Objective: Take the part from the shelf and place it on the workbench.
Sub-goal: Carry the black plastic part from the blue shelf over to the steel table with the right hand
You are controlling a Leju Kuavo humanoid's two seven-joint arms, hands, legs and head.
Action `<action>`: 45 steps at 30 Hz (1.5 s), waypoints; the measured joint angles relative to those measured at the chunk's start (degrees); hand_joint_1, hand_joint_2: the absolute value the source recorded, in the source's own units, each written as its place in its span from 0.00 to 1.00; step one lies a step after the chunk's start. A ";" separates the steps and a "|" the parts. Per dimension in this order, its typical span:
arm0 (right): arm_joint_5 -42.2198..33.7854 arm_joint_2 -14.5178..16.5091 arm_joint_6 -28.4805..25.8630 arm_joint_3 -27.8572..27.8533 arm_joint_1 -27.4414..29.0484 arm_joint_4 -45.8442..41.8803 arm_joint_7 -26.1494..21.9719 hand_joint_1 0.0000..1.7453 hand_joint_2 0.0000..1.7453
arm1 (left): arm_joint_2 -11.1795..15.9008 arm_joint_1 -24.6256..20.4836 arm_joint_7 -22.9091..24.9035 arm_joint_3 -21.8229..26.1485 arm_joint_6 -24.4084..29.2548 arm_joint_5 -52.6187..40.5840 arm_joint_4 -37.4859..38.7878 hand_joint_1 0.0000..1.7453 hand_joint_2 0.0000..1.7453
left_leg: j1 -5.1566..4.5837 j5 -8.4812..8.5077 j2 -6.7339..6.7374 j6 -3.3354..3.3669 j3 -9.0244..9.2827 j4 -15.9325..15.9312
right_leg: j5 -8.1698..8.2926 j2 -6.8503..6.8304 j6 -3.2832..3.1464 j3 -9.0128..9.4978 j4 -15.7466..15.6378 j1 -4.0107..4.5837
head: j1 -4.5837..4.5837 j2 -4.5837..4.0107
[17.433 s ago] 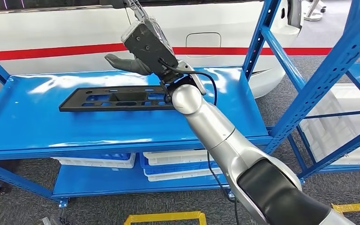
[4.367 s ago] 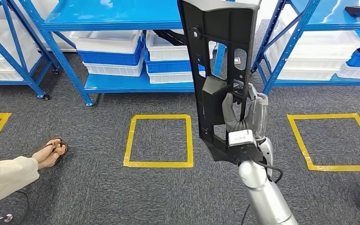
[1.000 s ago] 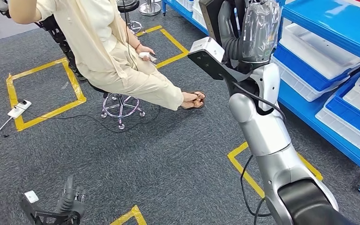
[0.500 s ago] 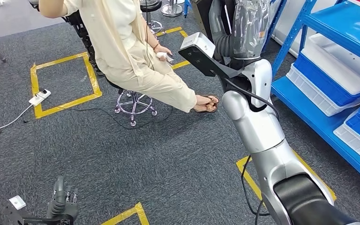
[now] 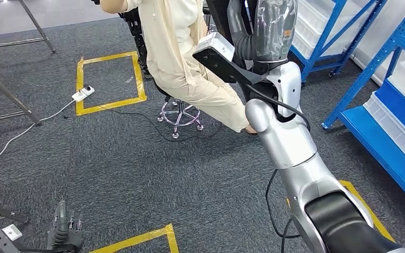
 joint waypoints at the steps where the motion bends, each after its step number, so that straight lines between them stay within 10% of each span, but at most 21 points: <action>1: -0.10 0.05 -0.02 0.09 -0.08 0.04 -0.03 1.00 1.00 | 0.01 -0.03 -0.27 0.07 -0.30 0.10 0.61 0.00 1.00 | 0.04 0.12 -0.47 -0.44 -0.25 -0.02 | 0.17 0.16 -0.39 0.28 -0.70 0.14 | -0.04 0.00; 3: -0.17 0.26 -0.03 0.24 -0.31 0.17 -0.07 1.00 1.00 | 0.03 -0.02 -0.68 0.21 -0.75 0.20 1.79 0.00 1.00 | 0.32 0.40 -0.88 -1.17 -0.63 -0.18 | 0.56 -0.86 -1.40 0.33 -0.80 0.27 | -0.09 0.00; 5: -0.14 0.61 -0.10 0.31 -0.70 0.36 -0.13 1.00 1.00 | 0.07 -0.14 -0.96 0.38 -0.98 0.20 2.77 0.00 1.00 | 0.32 -0.93 1.46 -1.58 -1.72 1.86 | 0.91 -1.95 -2.51 0.39 -0.99 0.15 | -0.26 0.00; 7: -0.03 0.84 -0.37 0.33 -1.00 0.60 -0.29 1.00 1.00 | 0.11 -0.51 -1.39 0.50 -1.22 0.20 3.99 0.00 1.00 | 0.27 -4.58 4.63 -1.81 -4.72 8.45 | 1.00 -3.06 -3.38 0.39 -1.06 0.46 | -0.47 0.00; 10: -0.18 0.89 -0.70 0.51 -1.16 1.18 -0.52 1.00 1.00 | 0.17 -1.23 -3.49 0.89 -2.52 0.45 7.90 0.00 1.00 | 0.38 -7.68 5.67 -1.93 -8.59 16.82 | 0.91 -5.00 -3.77 0.31 -1.06 1.18 | -0.53 0.00; 16: -1.62 1.14 -0.76 0.86 -1.95 1.56 -1.98 1.00 1.00 | 2.39 -7.71 -11.64 4.91 -12.00 1.08 25.67 0.00 1.00 | -0.61 -1.80 9.34 -0.32 0.25 1.11 | 0.58 -8.26 -3.56 0.28 -0.98 2.30 | -0.38 0.00; 20: -2.41 1.56 -0.65 1.02 -2.76 1.90 -2.57 1.00 1.00 | 4.66 -11.23 -13.81 8.63 -15.75 0.16 35.93 0.00 1.00 | -0.52 -0.88 7.20 0.95 0.75 -0.18 | -0.55 -7.25 -2.82 -0.35 0.62 2.25 | -0.27 0.00; 25: -2.85 1.46 -0.21 1.06 -3.15 2.28 -2.90 1.00 1.00 | 6.00 -13.66 -14.81 11.19 -17.57 -0.40 43.88 0.00 1.00 | -0.24 -0.39 3.98 1.54 0.96 -0.64 | -6.08 -3.10 -2.44 -7.92 15.93 1.36 | -0.09 0.00; 29: -2.92 1.40 -0.13 1.07 -3.33 2.46 -3.13 1.00 1.00 | 6.75 -14.27 -14.94 12.23 -17.93 -0.42 46.97 0.00 1.00 | 0.14 -0.65 0.91 0.66 0.66 0.14 | -0.62 -0.95 -0.02 -2.49 4.05 0.02 | -0.03 0.00; 33: -3.16 1.86 0.29 1.34 -3.95 2.54 -3.51 1.00 1.00 | 7.41 -15.02 -15.57 13.12 -19.02 -0.42 48.93 0.00 1.00 | 0.42 -0.26 -1.14 -1.05 -0.54 0.39 | 0.69 -0.32 -1.18 -0.73 0.01 0.09 | -0.19 0.00; 36: -3.60 2.69 0.91 1.50 -5.00 2.55 -3.53 1.00 1.00 | 8.09 -15.46 -16.08 13.94 -19.47 -0.49 50.45 0.00 1.00 | 0.43 -2.08 1.77 -1.70 -2.21 3.34 | 1.00 -1.93 -2.68 -0.65 -0.29 0.07 | -0.53 0.00; 40: -4.37 3.12 0.62 1.67 -5.14 2.96 -4.63 1.00 1.00 | 8.81 -15.82 -17.04 14.83 -20.88 -1.17 52.87 0.00 1.00 | 0.45 -7.63 5.61 -1.86 -8.54 16.31 | 0.74 -4.40 -3.69 -0.60 -0.31 1.14 | -0.78 0.00; 45: -4.43 3.31 0.56 1.95 -5.16 3.17 -5.09 1.00 1.00 | 9.68 -16.05 -17.68 15.81 -21.76 -1.57 54.61 0.00 1.00 | -0.41 -1.93 8.65 -0.47 -1.21 3.62 | 0.28 -7.32 -3.94 -0.17 -0.31 2.13 | -0.74 0.00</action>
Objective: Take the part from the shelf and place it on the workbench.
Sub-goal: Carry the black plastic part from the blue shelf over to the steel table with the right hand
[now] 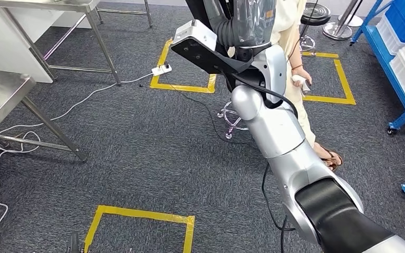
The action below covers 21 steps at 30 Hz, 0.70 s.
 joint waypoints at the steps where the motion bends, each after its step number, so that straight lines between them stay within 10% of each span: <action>1: 0.00 0.02 0.00 0.04 -0.05 0.00 -0.04 1.00 1.00 | 0.10 -0.14 -0.05 0.09 -0.03 -0.07 0.19 0.00 1.00 | -0.33 0.28 0.60 0.29 0.87 -1.61 | -0.10 -0.49 0.08 0.07 -0.01 0.17 | 0.01 0.00; 4: 0.01 0.04 0.03 0.19 -0.12 -0.02 -0.12 1.00 1.00 | 0.41 -0.40 -0.14 0.41 -0.26 -0.49 0.80 0.00 1.00 | -0.56 0.53 -0.64 0.94 1.27 -2.66 | -0.46 -1.55 0.66 0.25 -0.02 0.30 | 0.08 0.00; 6: -0.06 0.02 0.14 0.20 -0.29 -0.08 -0.13 1.00 1.00 | 0.49 -0.65 -0.19 0.76 -0.57 -0.61 1.13 0.00 1.00 | -0.17 1.05 -1.75 1.56 1.89 -3.55 | -1.79 0.42 0.84 -0.60 2.20 0.17 | 0.13 0.00; 11: -1.03 -0.36 1.33 0.36 -0.66 -0.09 -0.23 1.00 1.00 | 0.67 -1.29 -0.43 1.66 -1.71 -0.57 2.45 0.00 1.00 | 0.22 1.39 -5.21 1.95 2.17 -3.86 | -6.75 4.21 1.12 -8.20 17.11 -0.52 | 0.26 0.00; 15: -1.65 -0.29 2.01 0.60 -1.43 -0.10 -0.32 1.00 1.00 | 1.03 -1.26 -1.40 2.57 -2.79 -0.75 3.40 0.00 1.00 | 0.54 1.26 -8.22 0.94 1.84 -3.30 | -0.69 6.69 3.29 -2.50 3.72 -1.82 | 0.29 0.00; 19: -2.01 -0.09 2.66 0.98 -1.73 -0.10 -0.34 1.00 1.00 | 1.51 -1.09 -2.82 3.12 -3.06 -2.09 3.95 0.00 1.00 | 0.96 1.51 -10.13 -0.60 0.89 -3.20 | 0.74 6.73 1.84 -0.78 0.20 -1.72 | 0.31 0.00; 21: -2.04 0.21 2.90 1.16 -1.87 -0.11 -0.34 1.00 1.00 | 1.70 -1.04 -3.39 3.44 -3.02 -2.84 4.17 0.00 1.00 | 0.94 0.41 -7.80 -1.05 -0.06 -1.49 | 0.96 5.65 0.94 -0.68 -0.01 -1.74 | 0.18 0.00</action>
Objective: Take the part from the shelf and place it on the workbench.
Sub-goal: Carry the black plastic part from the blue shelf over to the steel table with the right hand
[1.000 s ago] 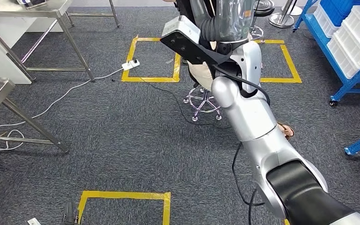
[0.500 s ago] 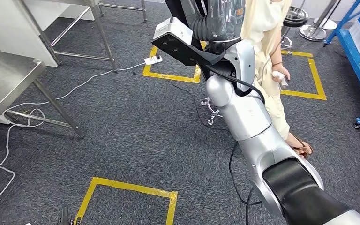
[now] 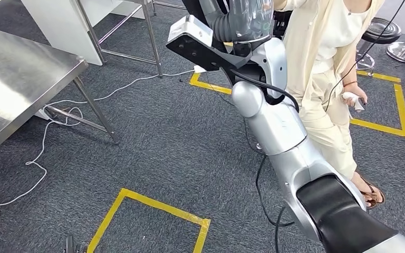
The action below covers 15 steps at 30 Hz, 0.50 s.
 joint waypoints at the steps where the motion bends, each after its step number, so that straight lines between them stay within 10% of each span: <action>1: -0.01 0.12 0.09 0.05 -0.08 -0.01 0.00 1.00 1.00 | 0.05 -0.08 -0.36 0.11 -0.01 -0.48 0.04 0.00 1.00 | -0.04 -1.47 1.87 -0.14 -1.22 2.58 | 0.03 -0.56 -0.39 0.04 -0.08 0.06 | -0.08 0.00; 5: -0.06 0.16 0.49 0.30 -0.08 0.01 0.00 1.00 1.00 | 0.05 -0.33 -2.00 0.20 -1.48 -2.49 0.05 0.00 1.00 | -0.09 -6.32 4.94 -0.23 -7.10 14.76 | -0.27 -2.98 -1.12 0.07 -0.06 1.07 | -0.17 0.00; 11: -0.14 0.22 0.72 0.68 -0.28 -0.37 -0.02 1.00 1.00 | 0.12 -0.88 -3.74 0.45 -3.55 -3.86 -0.11 0.00 1.00 | -1.81 -0.46 8.89 2.24 1.65 -0.91 | -0.79 -6.30 -1.29 0.64 -0.19 2.14 | -0.12 0.00; 15: -0.22 0.19 0.84 0.85 -0.12 -0.79 -0.30 1.00 1.00 | 0.07 -1.12 -6.44 -0.34 -5.83 -8.26 -1.37 0.00 1.00 | -1.60 0.38 6.49 3.31 2.50 -2.49 | -1.77 -5.95 -0.56 0.62 0.71 2.18 | -0.10 0.00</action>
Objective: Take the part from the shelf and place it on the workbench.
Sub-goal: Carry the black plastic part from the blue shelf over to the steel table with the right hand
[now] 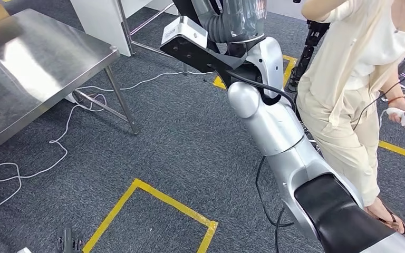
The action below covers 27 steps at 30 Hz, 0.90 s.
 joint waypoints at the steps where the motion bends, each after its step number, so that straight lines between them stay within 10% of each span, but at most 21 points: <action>1: -0.03 -0.10 0.00 -0.01 0.05 -0.15 -0.11 1.00 1.00 | -0.07 -0.21 -0.24 -0.33 -0.42 -0.80 -0.43 0.00 1.00 | 0.24 0.33 -0.60 0.23 0.35 -0.49 | -1.00 1.47 0.04 -0.89 2.09 -0.13 | 0.07 0.00; 5: -0.13 -0.53 -0.01 -0.02 0.94 -0.30 -0.37 1.00 1.00 | -0.35 -0.58 -0.38 -1.17 -1.02 -1.66 -1.24 0.00 1.00 | 0.59 0.59 -3.28 0.40 0.49 -0.71 | -5.34 4.45 0.58 -7.42 14.88 -1.11 | 0.20 0.00; 9: -0.15 -0.81 -0.01 -0.04 1.33 -0.49 -0.38 1.00 1.00 | -0.40 -0.35 -0.40 -1.64 -1.16 -1.76 -1.63 0.00 1.00 | 1.05 0.11 -6.32 -0.67 0.15 0.28 | 0.09 6.25 3.23 -2.63 3.69 -2.37 | 0.27 0.00; 13: 1.30 -1.10 -0.08 -0.17 1.38 -0.86 0.71 1.00 1.00 | -1.57 2.85 -4.21 -2.65 -1.30 -7.32 -2.30 0.00 1.00 | 1.14 -0.09 -7.92 -2.01 -0.81 0.86 | 1.36 6.98 1.96 -0.76 -0.36 -2.44 | 0.09 0.00; 18: 0.26 -1.80 0.74 -1.30 1.36 -1.23 -1.11 1.00 1.00 | -5.76 11.17 -7.42 -0.59 -2.22 -16.94 -7.07 0.00 1.00 | 1.13 -5.31 -2.26 -2.92 -5.51 10.38 | 1.23 4.97 0.23 -0.40 -0.64 -2.35 | -0.15 0.00; 21: 0.04 -1.45 1.09 -1.44 1.40 -1.00 -1.90 1.00 1.00 | -6.97 12.57 -7.60 3.74 -2.98 -19.35 -8.86 0.00 1.00 | 1.24 -7.00 -1.61 -2.84 -9.32 16.91 | 0.86 2.85 -0.25 -0.26 -0.63 -1.76 | -0.14 0.00; 27: -0.16 -0.81 1.13 -1.61 1.16 -0.89 -2.15 1.00 1.00 | -7.20 13.79 -7.74 14.17 -0.78 -23.07 -8.54 0.00 1.00 | -0.33 -1.08 2.47 -0.55 -1.05 1.75 | -0.31 -0.82 0.12 1.01 -0.77 -0.68 | -0.09 0.00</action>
